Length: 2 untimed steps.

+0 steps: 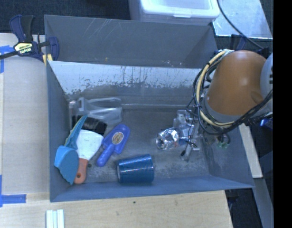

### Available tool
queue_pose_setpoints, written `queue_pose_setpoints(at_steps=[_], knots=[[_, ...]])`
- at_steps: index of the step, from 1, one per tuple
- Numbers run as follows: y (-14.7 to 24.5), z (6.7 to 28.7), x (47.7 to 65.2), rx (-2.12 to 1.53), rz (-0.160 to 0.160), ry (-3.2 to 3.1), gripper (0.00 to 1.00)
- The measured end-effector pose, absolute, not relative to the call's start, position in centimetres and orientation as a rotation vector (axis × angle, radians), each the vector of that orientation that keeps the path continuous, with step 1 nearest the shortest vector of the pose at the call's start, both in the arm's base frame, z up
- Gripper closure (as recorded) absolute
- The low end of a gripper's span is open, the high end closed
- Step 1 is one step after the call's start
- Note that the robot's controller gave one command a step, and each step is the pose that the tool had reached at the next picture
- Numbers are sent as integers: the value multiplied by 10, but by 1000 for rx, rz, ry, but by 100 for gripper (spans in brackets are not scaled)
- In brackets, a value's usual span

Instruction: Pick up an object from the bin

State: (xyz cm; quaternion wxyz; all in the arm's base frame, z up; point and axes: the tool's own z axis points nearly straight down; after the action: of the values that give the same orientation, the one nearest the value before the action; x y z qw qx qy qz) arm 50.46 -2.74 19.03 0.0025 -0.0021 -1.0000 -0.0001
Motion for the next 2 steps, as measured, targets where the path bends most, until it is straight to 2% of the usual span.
queue_pose_setpoints(at_steps=[1,2], knots=[[-27,195,506,-4,0,-3145,0],[-76,67,583,198,2,-3137,0]])
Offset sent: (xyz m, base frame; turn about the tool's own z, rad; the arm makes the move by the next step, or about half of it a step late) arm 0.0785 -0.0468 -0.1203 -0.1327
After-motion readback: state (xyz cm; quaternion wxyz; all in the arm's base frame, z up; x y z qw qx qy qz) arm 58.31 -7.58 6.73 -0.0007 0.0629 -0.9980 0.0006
